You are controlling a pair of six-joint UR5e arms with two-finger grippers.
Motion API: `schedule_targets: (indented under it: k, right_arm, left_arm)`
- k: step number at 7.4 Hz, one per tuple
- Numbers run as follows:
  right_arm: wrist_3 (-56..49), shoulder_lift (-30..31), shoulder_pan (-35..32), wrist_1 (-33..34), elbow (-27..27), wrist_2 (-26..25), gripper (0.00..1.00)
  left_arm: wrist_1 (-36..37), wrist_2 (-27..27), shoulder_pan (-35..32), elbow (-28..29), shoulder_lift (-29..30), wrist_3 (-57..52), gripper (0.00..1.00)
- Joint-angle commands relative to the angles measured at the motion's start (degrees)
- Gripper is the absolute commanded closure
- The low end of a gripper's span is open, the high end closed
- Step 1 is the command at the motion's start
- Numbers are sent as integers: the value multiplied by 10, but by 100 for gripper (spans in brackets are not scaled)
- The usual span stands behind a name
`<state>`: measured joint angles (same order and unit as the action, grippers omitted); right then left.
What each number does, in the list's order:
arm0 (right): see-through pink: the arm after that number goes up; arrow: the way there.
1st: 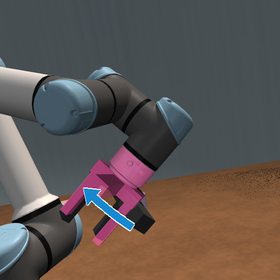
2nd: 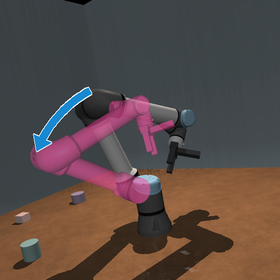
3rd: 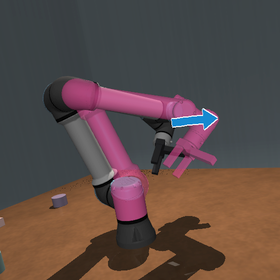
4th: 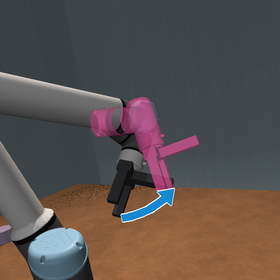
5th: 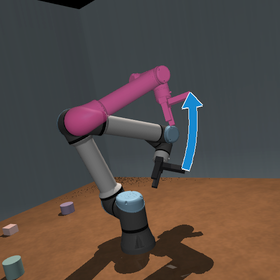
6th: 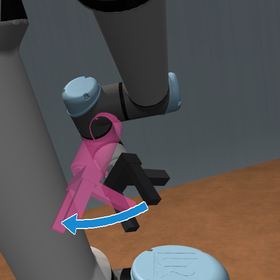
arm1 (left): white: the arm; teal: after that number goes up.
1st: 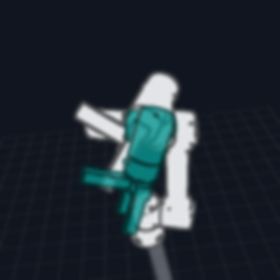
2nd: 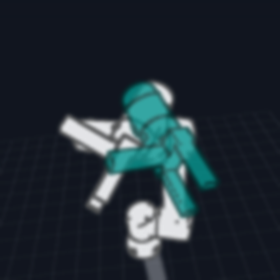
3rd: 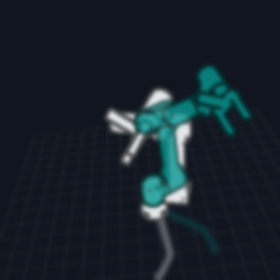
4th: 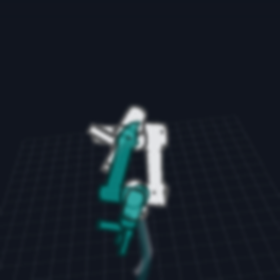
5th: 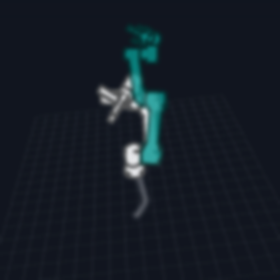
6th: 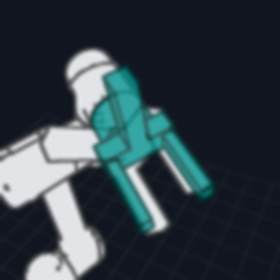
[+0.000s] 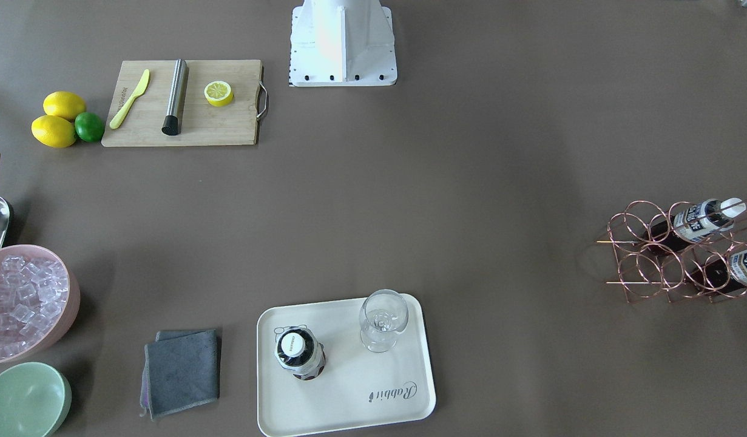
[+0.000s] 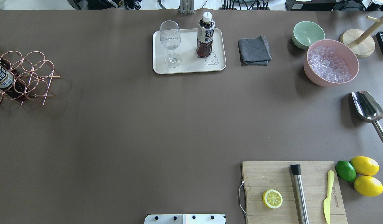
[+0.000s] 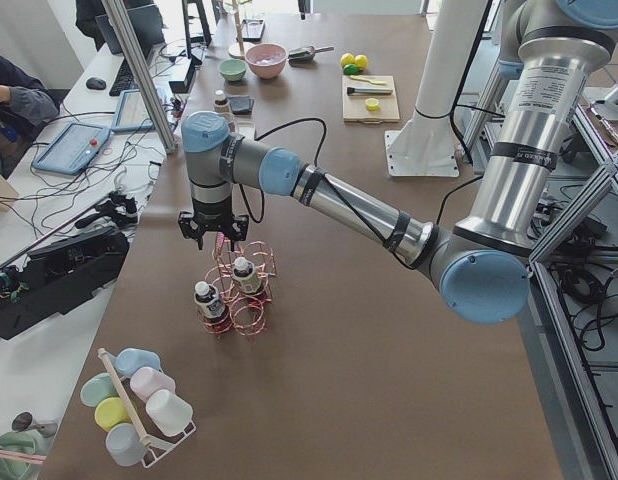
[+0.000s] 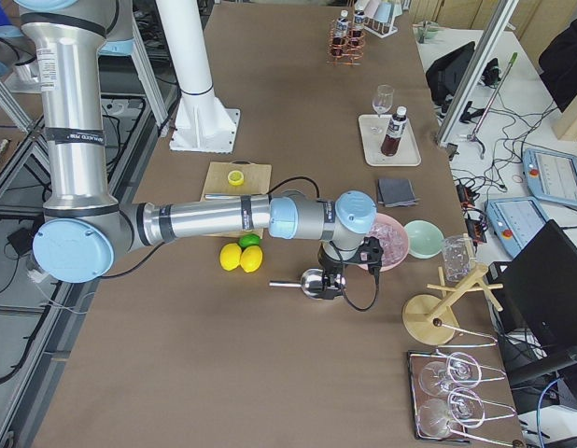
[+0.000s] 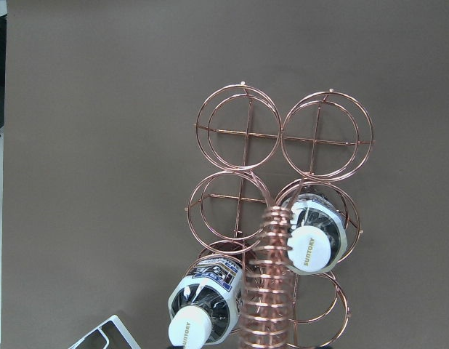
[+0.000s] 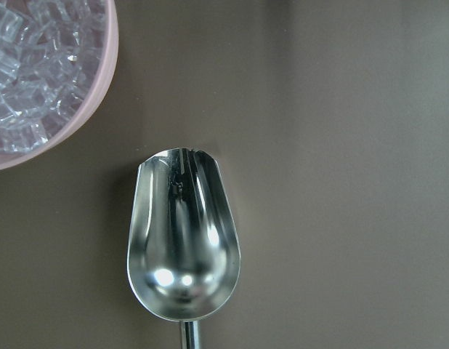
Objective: Take tea from basket to plate
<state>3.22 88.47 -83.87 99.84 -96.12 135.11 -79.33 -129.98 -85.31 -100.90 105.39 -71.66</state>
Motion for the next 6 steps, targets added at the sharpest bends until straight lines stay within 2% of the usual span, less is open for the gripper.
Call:
schedule_targets:
  k: [1, 3, 6]
  right_arm:
    - [-1, 20, -63, 0, 11, 1, 0]
    - [-3, 40, -102, -3, 4, 8, 0]
    - [-7, 32, -76, -4, -5, -11, 0]
  left_arm:
    - [7, 2, -2, -3, -14, 0, 2]
    - [34, -2, -26, 2, -33, 1, 2]
    - [34, -19, -35, 13, -55, 9, 2]
